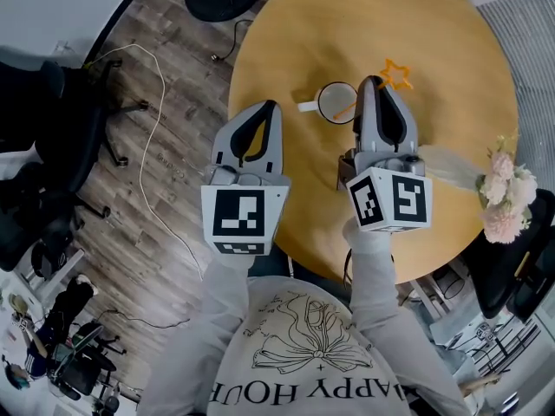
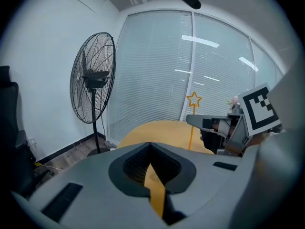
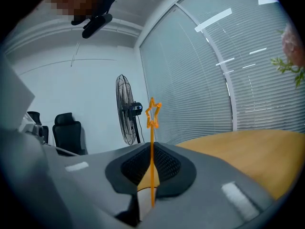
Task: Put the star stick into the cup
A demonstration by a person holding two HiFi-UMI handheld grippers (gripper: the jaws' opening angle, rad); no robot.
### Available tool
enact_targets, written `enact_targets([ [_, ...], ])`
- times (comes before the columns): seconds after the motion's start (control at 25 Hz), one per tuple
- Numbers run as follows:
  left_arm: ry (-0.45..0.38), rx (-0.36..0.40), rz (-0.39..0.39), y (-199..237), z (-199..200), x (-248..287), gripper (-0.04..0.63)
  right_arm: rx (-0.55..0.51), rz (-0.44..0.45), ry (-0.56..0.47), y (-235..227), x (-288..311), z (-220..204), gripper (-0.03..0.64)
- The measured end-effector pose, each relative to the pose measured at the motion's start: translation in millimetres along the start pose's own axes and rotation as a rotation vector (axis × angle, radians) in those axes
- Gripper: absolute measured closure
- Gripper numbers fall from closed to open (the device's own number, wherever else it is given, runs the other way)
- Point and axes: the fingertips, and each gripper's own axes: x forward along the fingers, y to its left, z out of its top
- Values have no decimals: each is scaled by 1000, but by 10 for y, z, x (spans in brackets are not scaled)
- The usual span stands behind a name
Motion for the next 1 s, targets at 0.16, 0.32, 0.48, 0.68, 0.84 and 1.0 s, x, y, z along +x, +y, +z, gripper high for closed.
enact_targets([
  [0.16,15,-15,1,17,-78,58,589,13,-3,30,-24,67,-143,591],
  [0.32,24,-28,2,33,-129,112,589,10,4,50,-30,135,-252,591],
  [0.48,32,-34,-1,21,-157,172,589,13,9,51,-49,193,-283,591],
  [0.68,41,-35,-3,19,-185,258,589,17,15,56,-110,292,-305,591],
  [0.84,47,-36,-5,13,-197,321,589,18,25,67,-153,371,-328,588],
  [1.0,53,-40,-11,-1,-209,373,591,16,35,76,-153,436,-346,584],
])
